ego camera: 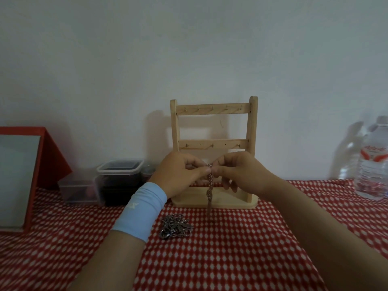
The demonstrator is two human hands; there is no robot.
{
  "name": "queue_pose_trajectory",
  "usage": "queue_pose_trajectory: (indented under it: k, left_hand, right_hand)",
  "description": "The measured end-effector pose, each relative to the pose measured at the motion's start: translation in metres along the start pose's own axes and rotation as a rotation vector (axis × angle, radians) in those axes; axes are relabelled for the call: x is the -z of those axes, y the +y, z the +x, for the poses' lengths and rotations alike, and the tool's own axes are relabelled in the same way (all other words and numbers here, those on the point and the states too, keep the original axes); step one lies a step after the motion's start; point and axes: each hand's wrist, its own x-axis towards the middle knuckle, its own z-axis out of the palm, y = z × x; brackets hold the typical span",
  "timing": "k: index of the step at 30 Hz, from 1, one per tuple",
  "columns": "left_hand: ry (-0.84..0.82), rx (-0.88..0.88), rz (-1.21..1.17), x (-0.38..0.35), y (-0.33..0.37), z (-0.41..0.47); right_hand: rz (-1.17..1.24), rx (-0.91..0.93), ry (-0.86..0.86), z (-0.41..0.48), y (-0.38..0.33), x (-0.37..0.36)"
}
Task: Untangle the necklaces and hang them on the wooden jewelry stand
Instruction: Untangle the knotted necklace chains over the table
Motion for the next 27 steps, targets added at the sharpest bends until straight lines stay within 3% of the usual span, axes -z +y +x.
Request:
queue_pose_trajectory:
  k: [7, 11, 16, 19, 24, 27]
  left_hand:
    - [-0.055, -0.027, 0.21, 0.001, 0.001, 0.003]
    - [-0.097, 0.043, 0.024, -0.002, -0.002, 0.003]
    - [0.012, 0.122, -0.197, -0.013, -0.001, 0.003]
    - [0.033, 0.176, -0.312, -0.012, 0.001, 0.005]
    - [0.003, 0.22, -0.301, -0.012, -0.003, 0.006]
    - [0.009, 0.143, -0.181, -0.013, -0.005, 0.006]
  right_hand:
    - [-0.086, -0.002, -0.094, 0.001, -0.002, -0.006]
    - [0.027, -0.078, -0.117, -0.001, -0.003, -0.011]
    - [0.231, -0.081, -0.105, -0.003, -0.006, -0.012]
    - [0.214, -0.045, -0.065, -0.002, -0.004, -0.008]
    - [0.176, -0.053, -0.077, 0.0, 0.001, -0.005]
    - [0.054, -0.077, -0.152, 0.0, -0.001, -0.009]
